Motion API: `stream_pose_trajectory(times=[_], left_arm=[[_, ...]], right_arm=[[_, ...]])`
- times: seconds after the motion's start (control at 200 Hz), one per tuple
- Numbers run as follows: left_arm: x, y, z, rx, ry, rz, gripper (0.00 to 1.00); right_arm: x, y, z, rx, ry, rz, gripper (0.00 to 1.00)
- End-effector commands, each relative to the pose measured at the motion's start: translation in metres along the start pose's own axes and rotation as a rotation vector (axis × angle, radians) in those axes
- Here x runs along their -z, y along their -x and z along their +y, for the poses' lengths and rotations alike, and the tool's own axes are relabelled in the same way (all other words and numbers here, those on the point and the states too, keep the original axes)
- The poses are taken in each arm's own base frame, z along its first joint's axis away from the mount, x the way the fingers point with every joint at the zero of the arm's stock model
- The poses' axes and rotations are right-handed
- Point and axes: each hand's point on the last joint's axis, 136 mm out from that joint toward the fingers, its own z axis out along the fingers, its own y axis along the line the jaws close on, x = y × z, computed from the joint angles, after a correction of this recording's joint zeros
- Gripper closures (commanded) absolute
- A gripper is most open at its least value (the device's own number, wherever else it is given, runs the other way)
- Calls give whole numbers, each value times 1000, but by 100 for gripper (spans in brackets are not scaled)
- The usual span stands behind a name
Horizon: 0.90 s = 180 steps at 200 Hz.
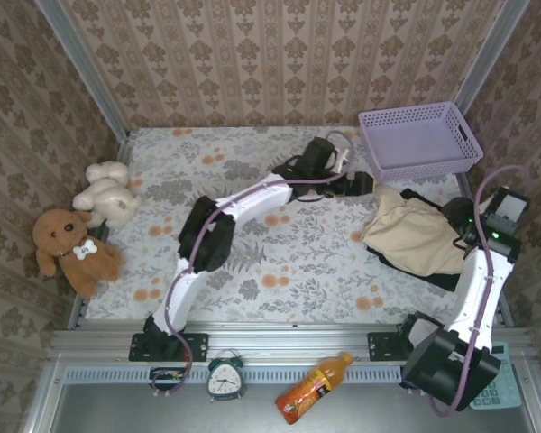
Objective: Fold and stack the mixed laundry pile
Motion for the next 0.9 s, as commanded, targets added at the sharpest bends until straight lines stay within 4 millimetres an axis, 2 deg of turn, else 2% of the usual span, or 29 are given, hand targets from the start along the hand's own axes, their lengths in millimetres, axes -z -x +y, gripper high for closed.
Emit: stream_pose_trajectory(times=[0.0,0.085,0.18,0.26,0.4,0.48,0.545,0.625,0.715,0.75,0.76,0.805,0.895], left_arm=[[28,13,10,-54,35,-91,0],[51,10,26,-42,72,-126,0],[76,4,43,-34,117,-157,0],[95,-2,56,-27,150,-180,0],[131,-7,74,-28,213,-216,0],[157,-7,81,-32,251,-240,0],[180,-7,89,-39,297,-262,0],[217,-7,100,-63,395,-298,0],[262,-10,119,-105,554,-339,0],[277,-14,126,-116,620,-349,0],[289,-13,134,-106,653,-365,0],[315,-16,147,-111,741,-392,0],[357,-29,172,-110,890,-436,0]], right_arm=[[-36,-29,10,-15,66,111,65],[-65,-53,-11,-110,39,187,68],[-87,-67,-45,-256,35,199,69],[-99,-74,-56,-380,122,221,68],[-107,-85,-38,-397,257,342,65],[-99,-79,-27,-342,280,342,65],[-84,-67,-17,-225,246,287,63],[-72,-57,0,-100,229,219,61],[-69,-54,22,63,204,152,56],[-70,-55,32,133,204,125,55],[-71,-55,34,150,203,115,55],[-76,-55,45,231,204,71,53],[-88,-58,62,360,208,10,51]])
